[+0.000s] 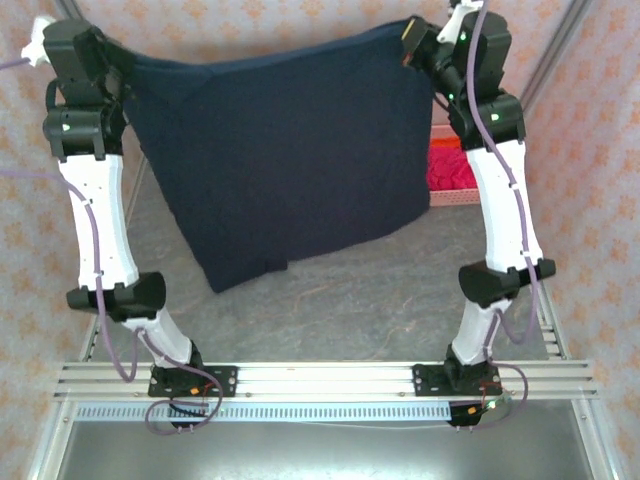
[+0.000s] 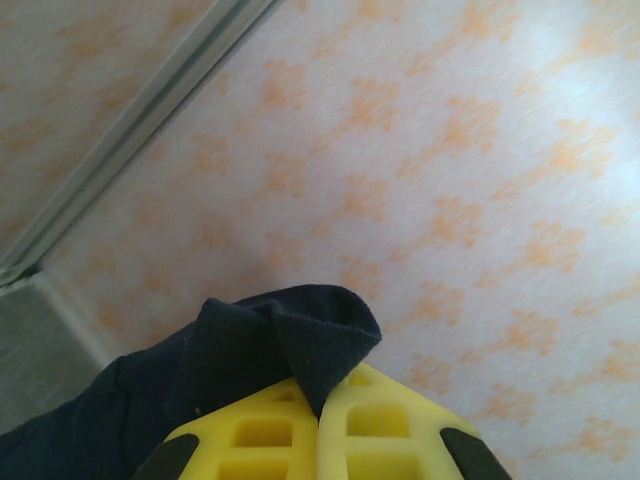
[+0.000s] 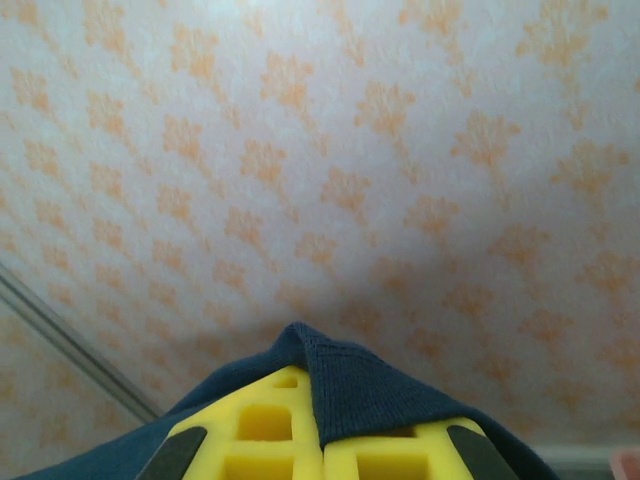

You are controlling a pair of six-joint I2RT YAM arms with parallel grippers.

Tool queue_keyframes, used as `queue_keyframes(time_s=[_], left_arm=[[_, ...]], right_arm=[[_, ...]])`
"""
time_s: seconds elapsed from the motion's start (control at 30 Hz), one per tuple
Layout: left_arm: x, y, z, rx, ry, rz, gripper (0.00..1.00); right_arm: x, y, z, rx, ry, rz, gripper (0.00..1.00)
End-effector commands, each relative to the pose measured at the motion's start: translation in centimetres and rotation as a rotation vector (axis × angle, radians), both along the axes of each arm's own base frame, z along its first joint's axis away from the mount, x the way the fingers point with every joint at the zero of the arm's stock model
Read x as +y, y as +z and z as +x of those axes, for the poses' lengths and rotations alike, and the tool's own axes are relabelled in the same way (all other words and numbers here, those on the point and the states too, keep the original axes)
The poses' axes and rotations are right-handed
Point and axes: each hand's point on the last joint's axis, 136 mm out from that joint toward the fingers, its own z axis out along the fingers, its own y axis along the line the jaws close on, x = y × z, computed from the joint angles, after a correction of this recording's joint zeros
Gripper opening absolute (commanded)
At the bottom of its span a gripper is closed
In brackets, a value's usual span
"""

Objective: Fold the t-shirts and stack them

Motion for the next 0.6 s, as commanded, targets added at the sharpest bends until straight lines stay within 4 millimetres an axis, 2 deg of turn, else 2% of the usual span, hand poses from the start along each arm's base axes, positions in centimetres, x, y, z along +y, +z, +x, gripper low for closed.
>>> queue_keyframes(time_s=[0.0, 0.13, 0.2, 0.27, 0.33, 0.4, 0.43, 0.5, 0.57], left_arm=[[0.4, 4.5, -2.4, -0.128, 0.003, -0.016, 0.0], [0.4, 6.5, -3.9, -0.195, 0.001, -0.013, 0.0], [0.3, 7.4, -5.5, -0.211, 0.007, 0.003, 0.0], [0.0, 7.8, -7.0, -0.207, 0.01, 0.023, 0.0], [-0.2, 7.0, -8.3, -0.172, 0.011, 0.035, 0.0], [-0.4, 4.3, -9.5, -0.101, 0.016, 0.033, 0.0], [-0.4, 2.8, -10.0, -0.074, 0.021, 0.028, 0.0], [-0.5, -1.7, -11.4, -0.015, 0.038, 0.007, 0.0], [-0.5, -7.1, -12.8, 0.082, 0.058, -0.02, 0.0]], right_arm=[[-1.0, 4.3, -1.9, -0.096, 0.039, 0.093, 0.0], [-1.3, 6.0, -3.5, -0.141, 0.054, 0.117, 0.0], [-1.6, 6.2, -4.5, -0.139, 0.05, 0.1, 0.0], [-1.8, 5.4, -5.1, -0.113, 0.043, 0.073, 0.0], [-2.0, 3.6, -5.3, -0.069, 0.035, 0.053, 0.0], [-2.0, 0.7, -5.5, -0.021, 0.036, 0.046, 0.0], [-1.9, -1.4, -5.5, 0.016, 0.039, 0.045, 0.0], [-1.6, -6.1, -5.7, 0.088, 0.055, 0.054, 0.0], [-1.4, -11.1, -6.3, 0.167, 0.071, 0.071, 0.0]])
